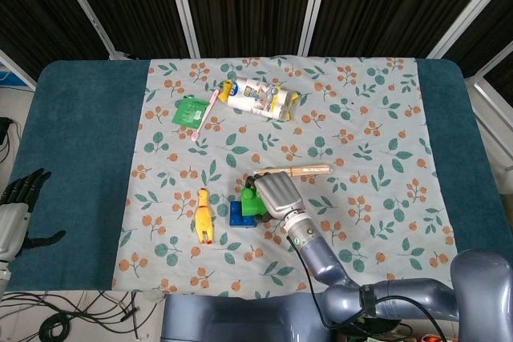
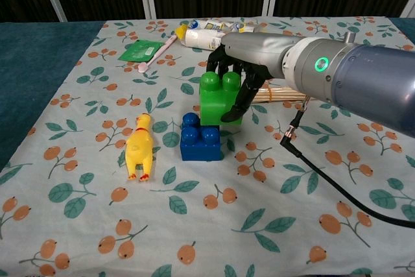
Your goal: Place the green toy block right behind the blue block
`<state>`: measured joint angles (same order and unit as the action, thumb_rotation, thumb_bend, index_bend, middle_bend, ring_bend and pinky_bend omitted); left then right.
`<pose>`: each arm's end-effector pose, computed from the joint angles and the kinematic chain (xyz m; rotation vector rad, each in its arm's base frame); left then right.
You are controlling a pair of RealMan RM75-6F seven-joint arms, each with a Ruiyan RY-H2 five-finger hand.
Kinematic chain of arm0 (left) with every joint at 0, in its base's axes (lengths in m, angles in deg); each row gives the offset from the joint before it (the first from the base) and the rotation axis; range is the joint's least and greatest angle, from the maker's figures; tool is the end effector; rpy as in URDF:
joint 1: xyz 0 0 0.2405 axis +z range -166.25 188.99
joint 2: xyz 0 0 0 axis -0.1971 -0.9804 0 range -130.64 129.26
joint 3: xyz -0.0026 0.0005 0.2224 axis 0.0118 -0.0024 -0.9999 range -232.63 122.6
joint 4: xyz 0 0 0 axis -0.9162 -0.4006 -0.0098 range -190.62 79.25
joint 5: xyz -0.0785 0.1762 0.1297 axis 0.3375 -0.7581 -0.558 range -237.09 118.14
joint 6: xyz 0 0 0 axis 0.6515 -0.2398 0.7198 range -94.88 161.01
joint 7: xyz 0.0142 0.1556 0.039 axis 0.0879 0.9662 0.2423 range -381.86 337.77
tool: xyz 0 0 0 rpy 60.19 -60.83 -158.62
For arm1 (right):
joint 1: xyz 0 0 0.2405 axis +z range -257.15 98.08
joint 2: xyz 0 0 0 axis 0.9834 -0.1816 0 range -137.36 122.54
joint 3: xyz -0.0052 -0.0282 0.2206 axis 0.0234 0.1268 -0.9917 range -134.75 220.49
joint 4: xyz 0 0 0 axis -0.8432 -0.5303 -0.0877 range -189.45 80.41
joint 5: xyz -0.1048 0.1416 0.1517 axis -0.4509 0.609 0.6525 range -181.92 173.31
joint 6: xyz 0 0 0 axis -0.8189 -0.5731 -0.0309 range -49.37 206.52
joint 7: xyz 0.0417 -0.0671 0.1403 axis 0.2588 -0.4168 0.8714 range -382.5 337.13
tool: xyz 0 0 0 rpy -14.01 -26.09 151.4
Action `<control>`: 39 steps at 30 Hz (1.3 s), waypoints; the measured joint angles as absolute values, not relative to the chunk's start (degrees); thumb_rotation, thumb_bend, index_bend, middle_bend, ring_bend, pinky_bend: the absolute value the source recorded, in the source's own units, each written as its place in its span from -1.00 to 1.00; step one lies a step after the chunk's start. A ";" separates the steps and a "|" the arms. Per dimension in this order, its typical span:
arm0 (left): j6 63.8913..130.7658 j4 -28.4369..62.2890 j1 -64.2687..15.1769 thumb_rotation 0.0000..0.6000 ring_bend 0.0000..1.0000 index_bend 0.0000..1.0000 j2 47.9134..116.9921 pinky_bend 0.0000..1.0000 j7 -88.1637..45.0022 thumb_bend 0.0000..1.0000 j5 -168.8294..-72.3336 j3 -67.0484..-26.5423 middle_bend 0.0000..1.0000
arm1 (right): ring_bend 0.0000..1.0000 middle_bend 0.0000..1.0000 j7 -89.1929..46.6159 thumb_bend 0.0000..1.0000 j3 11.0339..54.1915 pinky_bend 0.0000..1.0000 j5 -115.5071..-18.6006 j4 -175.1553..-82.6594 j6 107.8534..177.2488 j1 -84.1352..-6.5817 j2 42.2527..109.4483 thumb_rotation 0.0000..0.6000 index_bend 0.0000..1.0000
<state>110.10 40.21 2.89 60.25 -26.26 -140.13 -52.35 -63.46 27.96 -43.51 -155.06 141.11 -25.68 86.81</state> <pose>-0.2917 0.2125 0.1182 -1.3882 -1.0743 -0.8815 -0.0120 -0.3048 -0.0667 1.9111 -1.0587 0.9230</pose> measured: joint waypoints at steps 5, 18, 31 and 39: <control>109.93 40.36 2.86 1.00 -1.00 -1.00 60.12 -1.00 -26.72 -0.98 -140.01 -52.35 -1.00 | -0.06 0.02 -63.79 -0.18 27.61 0.05 -42.59 -153.38 141.09 -24.38 87.81 1.00 0.16; 109.24 41.05 2.76 1.00 -1.00 -1.00 59.78 -1.00 -27.15 -0.98 -139.37 -52.37 -1.00 | -0.05 0.03 -64.31 -0.18 28.14 0.05 -39.65 -151.98 140.73 -22.84 88.99 1.00 0.17; 109.10 41.06 2.71 1.00 -1.00 -1.00 59.70 -1.00 -27.77 -0.98 -139.15 -52.25 -1.00 | -0.05 0.03 -63.71 -0.18 28.60 0.05 -40.11 -150.35 140.12 -21.79 90.33 1.00 0.17; 109.09 41.13 2.72 1.00 -1.00 -1.00 59.64 -1.00 -28.03 -0.98 -139.14 -52.24 -1.00 | -0.06 0.03 -65.22 -0.18 29.34 0.05 -38.12 -150.10 139.87 -20.95 90.43 1.00 0.17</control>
